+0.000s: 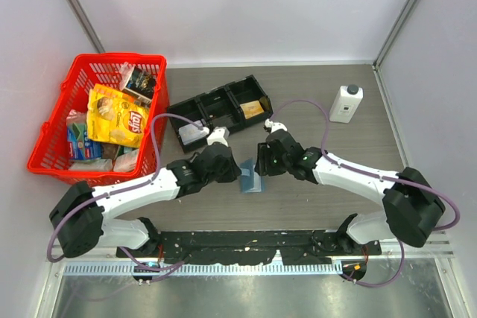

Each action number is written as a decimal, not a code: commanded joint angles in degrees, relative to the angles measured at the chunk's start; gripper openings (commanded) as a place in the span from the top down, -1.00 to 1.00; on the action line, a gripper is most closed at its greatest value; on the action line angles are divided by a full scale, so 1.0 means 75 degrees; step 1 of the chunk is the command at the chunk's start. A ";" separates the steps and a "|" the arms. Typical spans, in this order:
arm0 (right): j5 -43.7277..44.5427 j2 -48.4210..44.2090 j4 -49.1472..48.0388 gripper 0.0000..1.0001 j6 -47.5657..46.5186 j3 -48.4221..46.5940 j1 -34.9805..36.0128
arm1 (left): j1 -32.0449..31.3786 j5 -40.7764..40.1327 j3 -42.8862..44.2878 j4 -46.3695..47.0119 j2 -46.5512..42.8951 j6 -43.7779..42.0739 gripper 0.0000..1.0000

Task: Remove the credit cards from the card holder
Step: Open the card holder at the center of the board.

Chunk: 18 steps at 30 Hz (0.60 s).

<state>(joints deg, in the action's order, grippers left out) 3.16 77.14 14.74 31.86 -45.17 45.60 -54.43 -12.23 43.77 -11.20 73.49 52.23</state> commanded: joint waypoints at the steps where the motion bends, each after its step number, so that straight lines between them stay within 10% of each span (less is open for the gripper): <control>1: -0.0257 0.0307 -0.0758 0.10 0.0206 0.0116 -0.0010 | 0.0320 -0.0022 -0.0561 0.0087 -0.0634 0.0313 1.00; 18: -0.1148 0.0659 -0.1404 0.10 0.0721 0.0550 -0.0163 | 0.0578 -0.0162 -0.1828 0.0076 -0.0670 0.0536 1.00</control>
<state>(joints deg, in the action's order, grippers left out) -4.54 81.38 7.05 35.62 -41.23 44.45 -50.17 -12.64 30.81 -11.51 67.57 56.21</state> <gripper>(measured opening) 0.452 0.030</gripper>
